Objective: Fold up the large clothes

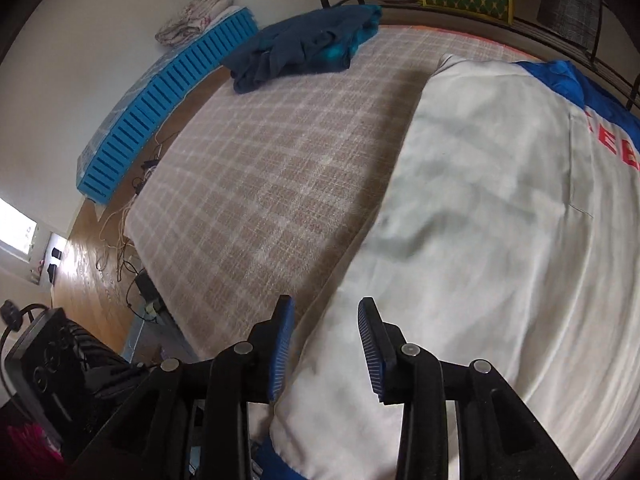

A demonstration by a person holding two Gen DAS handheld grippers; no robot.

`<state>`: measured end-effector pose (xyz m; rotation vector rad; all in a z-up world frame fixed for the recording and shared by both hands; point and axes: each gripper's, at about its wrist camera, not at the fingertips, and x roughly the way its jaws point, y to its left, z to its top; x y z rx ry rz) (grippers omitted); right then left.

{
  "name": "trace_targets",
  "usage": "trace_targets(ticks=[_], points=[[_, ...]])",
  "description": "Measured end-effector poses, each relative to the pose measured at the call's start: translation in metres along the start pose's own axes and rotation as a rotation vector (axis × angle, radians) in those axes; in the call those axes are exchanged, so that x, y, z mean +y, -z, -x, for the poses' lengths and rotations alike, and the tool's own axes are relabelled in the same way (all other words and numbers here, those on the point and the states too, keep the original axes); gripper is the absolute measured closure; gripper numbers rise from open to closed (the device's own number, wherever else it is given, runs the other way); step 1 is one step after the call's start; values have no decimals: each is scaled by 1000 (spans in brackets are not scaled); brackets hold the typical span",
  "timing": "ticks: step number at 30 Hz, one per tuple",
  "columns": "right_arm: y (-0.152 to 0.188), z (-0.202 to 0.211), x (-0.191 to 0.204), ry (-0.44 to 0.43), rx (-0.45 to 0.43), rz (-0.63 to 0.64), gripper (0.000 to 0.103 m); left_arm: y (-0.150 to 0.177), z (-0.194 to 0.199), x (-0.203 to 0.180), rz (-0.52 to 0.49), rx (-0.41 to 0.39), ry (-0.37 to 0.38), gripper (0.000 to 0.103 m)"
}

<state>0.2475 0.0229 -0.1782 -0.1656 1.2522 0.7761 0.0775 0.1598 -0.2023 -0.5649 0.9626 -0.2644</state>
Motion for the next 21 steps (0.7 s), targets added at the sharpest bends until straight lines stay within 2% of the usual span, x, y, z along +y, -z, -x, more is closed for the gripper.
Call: trace_targets(ticks=[4,6,8,11,17,18,21], points=[[-11,-39,10,158,97,50,68,-2,7,12,32,-19,-13,67],[-13,-51,11,209,137,60,75,-3,10,17,48,-24,-12,67],[-13,-59,8,239,160,59,89,-2,12,21,54,-22,-9,67],[-12,-56,4,233,152,42,98,-2,11,23,55,-13,-2,67],[-27,-37,-4,96,69,-93,100,-1,10,34,129,5,45,67],[-28,-42,-3,92,74,-94,100,-1,9,36,142,12,56,67],[-20,-59,4,148,114,-46,98,2,5,35,163,30,93,58]])
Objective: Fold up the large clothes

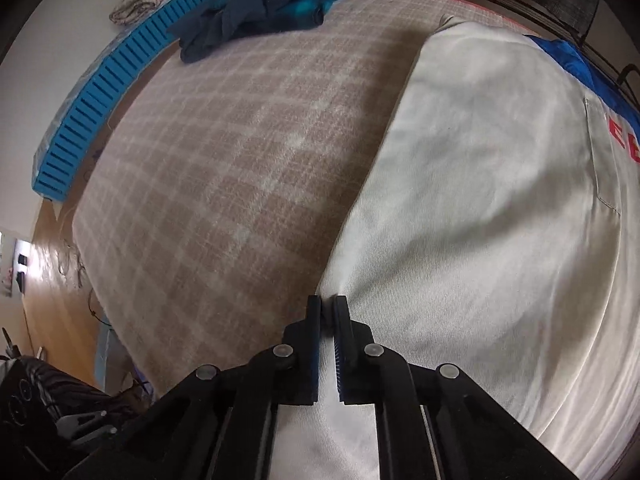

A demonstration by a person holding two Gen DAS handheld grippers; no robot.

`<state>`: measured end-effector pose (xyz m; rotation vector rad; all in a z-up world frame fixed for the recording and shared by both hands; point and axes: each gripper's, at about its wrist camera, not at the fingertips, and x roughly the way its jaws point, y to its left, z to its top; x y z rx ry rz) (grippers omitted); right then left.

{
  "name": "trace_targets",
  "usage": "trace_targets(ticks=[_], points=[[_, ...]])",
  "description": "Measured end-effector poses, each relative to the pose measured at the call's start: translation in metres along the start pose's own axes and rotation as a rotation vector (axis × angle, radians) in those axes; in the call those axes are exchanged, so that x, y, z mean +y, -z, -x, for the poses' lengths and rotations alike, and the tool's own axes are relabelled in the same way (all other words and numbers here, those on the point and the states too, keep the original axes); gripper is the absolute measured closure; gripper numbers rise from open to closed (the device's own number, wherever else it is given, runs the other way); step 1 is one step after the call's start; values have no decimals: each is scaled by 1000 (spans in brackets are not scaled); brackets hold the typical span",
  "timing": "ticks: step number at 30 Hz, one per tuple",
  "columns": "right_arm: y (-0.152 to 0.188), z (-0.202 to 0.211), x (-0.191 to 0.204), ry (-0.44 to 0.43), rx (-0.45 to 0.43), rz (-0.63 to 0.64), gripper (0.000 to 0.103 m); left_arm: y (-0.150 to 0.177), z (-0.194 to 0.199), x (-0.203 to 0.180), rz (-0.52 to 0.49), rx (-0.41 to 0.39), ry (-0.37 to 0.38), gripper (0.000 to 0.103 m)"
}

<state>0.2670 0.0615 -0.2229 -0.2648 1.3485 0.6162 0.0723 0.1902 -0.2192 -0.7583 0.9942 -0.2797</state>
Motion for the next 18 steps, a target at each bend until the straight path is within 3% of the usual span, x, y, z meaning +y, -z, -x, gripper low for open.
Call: trace_targets(ticks=[2,5,10,13,16,18], points=[[5,1,-1,-5,9,21,87,2,-2,-5,-19,13,9,57],[21,26,-11,-51,-32,16,79,8,-8,-12,-53,35,1,57],[61,71,-37,-144,-109,-27,77,16,-27,-19,-59,91,-21,43],[79,96,-54,-168,-153,-46,77,18,-36,-18,-38,107,-35,40],[79,117,-63,-165,-210,-31,69,18,-46,-19,-48,115,-50,40],[67,130,-65,-138,-243,-10,63,20,-51,-22,-65,122,-74,57]])
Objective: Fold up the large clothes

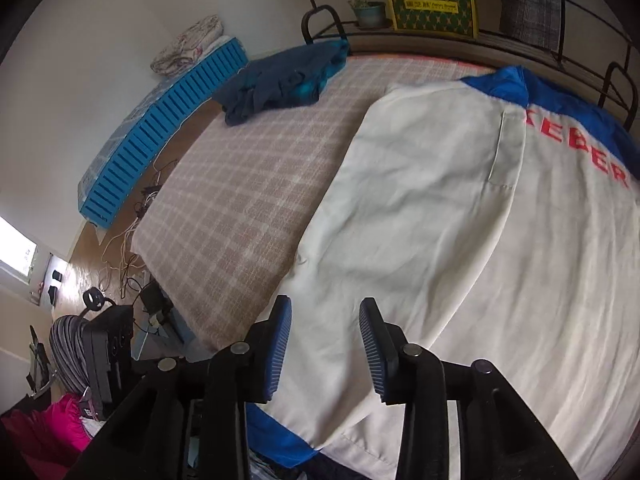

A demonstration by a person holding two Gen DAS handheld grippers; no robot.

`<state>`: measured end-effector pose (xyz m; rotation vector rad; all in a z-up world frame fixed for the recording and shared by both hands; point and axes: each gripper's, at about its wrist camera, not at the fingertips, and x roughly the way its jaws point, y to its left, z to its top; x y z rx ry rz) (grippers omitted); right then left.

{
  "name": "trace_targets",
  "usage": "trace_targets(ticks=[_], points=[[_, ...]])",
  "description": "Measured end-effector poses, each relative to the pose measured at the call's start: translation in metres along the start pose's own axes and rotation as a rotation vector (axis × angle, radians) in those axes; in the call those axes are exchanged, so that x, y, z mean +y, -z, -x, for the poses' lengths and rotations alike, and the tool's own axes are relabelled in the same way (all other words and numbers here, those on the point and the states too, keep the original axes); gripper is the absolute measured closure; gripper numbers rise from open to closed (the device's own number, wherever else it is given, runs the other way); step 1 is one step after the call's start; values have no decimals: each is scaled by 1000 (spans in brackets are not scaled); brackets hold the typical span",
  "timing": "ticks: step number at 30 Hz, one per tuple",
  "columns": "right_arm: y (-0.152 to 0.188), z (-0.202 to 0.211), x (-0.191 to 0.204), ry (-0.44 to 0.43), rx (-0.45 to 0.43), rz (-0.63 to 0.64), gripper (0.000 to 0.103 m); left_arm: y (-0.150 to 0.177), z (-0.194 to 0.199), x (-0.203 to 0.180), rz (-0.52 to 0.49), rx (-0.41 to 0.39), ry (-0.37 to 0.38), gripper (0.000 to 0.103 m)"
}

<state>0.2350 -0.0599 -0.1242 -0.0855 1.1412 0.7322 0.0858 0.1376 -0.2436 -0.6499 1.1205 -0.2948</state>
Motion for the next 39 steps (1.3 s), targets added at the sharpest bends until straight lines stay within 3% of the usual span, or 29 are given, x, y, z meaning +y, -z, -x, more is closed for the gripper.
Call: trace_targets(ticks=[1,4,9,15,22,27,30,31,34,35,39], points=[[-10,2,1,19,-15,6,60,1,-1,-1,-1,8,-8,82],[-44,3,-4,35,-38,14,54,2,7,-9,-21,-24,-4,91],[-108,-21,-14,68,-28,8,50,3,23,-22,-66,-73,31,94],[-171,-96,-19,133,43,-57,49,-8,22,-25,-67,-74,79,95],[-206,-186,-27,298,116,-87,49,-9,23,-36,-121,-84,88,96],[-216,-222,-41,367,172,-114,50,-9,21,-34,-127,-76,85,96],[-214,-230,-42,395,164,-86,55,-8,21,-36,-135,-74,78,96],[-214,-229,-41,401,160,-76,60,-8,22,-37,-139,-75,75,96],[-214,-222,-48,412,147,-87,91,-7,23,-40,-155,-80,65,96],[-214,-217,-52,381,139,-107,96,-6,23,-42,-163,-82,60,96],[-210,-185,-79,191,31,-232,98,-3,25,-55,-194,-92,32,96]])
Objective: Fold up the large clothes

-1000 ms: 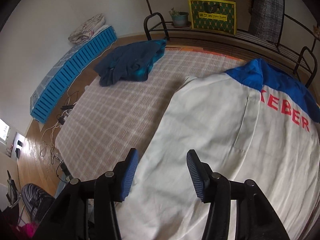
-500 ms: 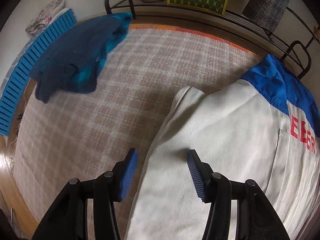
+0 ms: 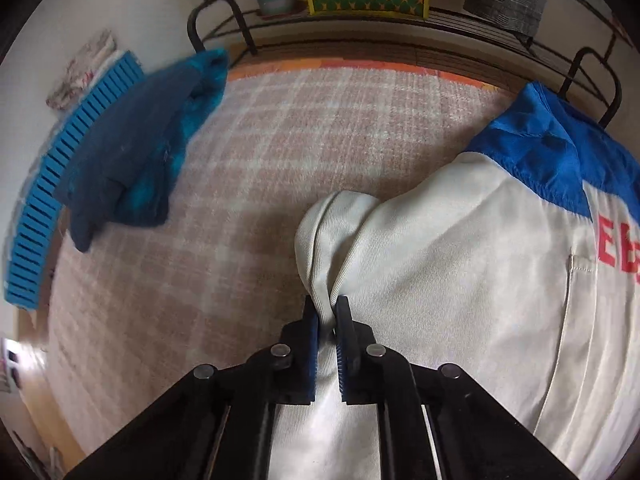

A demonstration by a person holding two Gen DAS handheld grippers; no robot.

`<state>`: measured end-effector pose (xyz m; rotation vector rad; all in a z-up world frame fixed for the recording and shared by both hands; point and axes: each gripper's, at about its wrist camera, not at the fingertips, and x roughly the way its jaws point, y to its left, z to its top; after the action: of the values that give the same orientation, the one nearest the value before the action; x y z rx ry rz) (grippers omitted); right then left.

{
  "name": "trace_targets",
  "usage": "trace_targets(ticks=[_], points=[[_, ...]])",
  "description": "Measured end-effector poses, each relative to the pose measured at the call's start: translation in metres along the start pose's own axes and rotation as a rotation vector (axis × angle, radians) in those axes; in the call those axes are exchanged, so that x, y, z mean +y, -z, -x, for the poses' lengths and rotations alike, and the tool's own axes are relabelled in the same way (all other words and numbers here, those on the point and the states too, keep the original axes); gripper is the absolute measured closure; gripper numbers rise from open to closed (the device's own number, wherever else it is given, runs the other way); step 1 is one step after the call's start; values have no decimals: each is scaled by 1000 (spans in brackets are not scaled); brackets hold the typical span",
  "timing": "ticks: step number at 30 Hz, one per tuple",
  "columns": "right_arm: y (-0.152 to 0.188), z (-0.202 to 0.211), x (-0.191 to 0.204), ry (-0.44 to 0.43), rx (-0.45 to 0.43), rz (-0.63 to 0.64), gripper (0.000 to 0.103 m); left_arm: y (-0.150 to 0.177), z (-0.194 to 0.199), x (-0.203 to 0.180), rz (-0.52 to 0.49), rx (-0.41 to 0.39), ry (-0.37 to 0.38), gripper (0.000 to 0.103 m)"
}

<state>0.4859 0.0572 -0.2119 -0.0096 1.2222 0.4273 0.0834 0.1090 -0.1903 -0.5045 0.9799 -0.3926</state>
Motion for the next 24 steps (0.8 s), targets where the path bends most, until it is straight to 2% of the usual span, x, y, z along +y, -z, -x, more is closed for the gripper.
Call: trace_targets(ticks=[4,10,17,24], points=[[6,33,-35,-182,-88,-113,99,1,1,-24,-89,-4,-37,96],[16,78,-87,-343,-192,-218,99,-1,-1,-61,-187,-5,-75,96],[42,112,-161,-431,-288,-342,99,1,-18,-108,-293,14,-65,97],[77,115,-233,-404,-313,-442,99,4,-60,-151,-391,89,-12,97]])
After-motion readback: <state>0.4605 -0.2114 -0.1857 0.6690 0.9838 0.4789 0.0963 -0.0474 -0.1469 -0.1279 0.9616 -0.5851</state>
